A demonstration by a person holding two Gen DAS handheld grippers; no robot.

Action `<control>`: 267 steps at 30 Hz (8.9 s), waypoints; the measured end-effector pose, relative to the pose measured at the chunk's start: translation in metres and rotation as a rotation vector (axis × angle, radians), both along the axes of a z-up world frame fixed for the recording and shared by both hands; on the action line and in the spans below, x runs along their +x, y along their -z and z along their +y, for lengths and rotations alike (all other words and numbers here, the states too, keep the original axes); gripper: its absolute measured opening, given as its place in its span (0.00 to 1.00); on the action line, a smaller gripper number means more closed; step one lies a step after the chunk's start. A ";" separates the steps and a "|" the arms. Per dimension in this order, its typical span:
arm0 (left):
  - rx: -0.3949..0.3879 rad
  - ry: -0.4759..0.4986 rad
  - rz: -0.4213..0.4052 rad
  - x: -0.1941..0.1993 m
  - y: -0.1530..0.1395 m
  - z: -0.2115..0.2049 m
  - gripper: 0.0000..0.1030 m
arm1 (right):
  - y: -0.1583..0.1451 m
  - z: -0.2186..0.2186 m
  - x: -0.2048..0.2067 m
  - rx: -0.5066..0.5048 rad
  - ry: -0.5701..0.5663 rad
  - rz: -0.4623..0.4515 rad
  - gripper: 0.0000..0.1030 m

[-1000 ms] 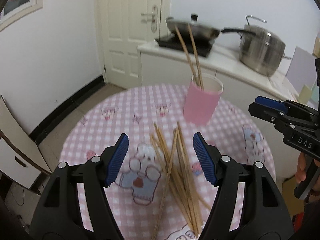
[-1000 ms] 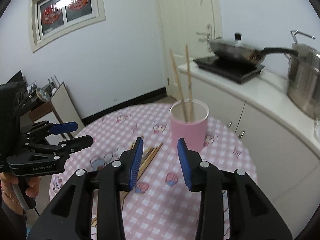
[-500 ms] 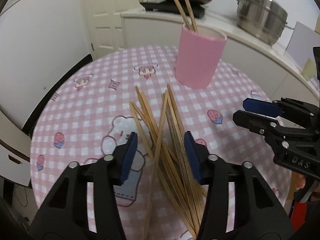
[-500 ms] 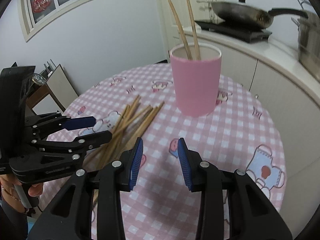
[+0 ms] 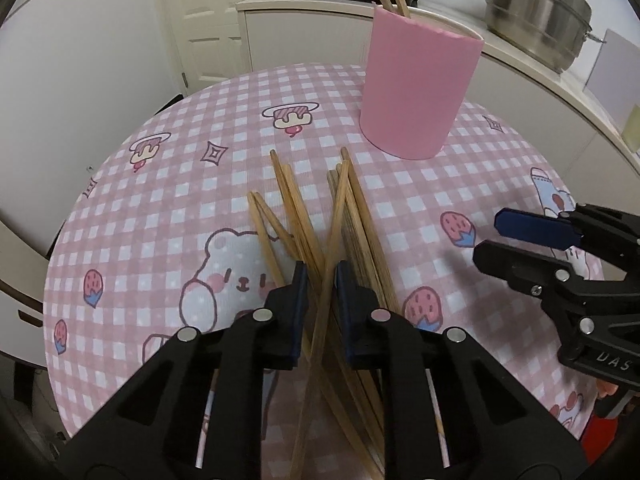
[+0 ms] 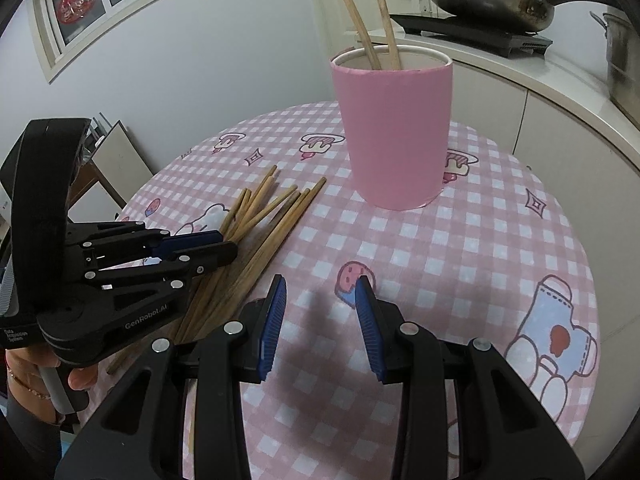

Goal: Organize utensils
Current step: 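Close the left tool on a chopstick while the right tool moves to the pile, then close the right tool on a chopstick while the left tool holds its chopstick, then carry both held chopsticks over the pink cup and lower them into it, then open both tools to release the chopsticks into the pink cup, then move both open tools back down to the loose chopsticks, then close the left tool on a chopstick while the right tool hovers over the pile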

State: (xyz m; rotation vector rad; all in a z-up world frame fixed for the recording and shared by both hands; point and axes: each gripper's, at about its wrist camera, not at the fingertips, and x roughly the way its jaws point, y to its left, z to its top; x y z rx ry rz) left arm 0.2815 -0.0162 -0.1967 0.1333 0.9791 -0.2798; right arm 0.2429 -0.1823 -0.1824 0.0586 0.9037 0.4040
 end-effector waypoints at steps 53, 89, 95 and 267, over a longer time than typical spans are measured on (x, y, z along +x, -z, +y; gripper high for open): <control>-0.108 -0.161 0.011 0.004 -0.021 0.087 0.06 | 0.017 0.067 0.080 -0.250 -0.079 0.143 0.05; 0.039 -0.158 0.090 0.037 0.006 0.073 0.07 | 0.000 0.062 0.065 -0.168 -0.121 0.126 0.05; -0.080 -0.145 0.037 0.023 -0.024 0.073 0.06 | -0.019 0.061 0.055 -0.143 -0.126 0.073 0.05; -0.078 -0.197 0.090 0.023 0.007 0.064 0.13 | 0.019 0.053 0.047 -0.158 0.040 0.135 0.45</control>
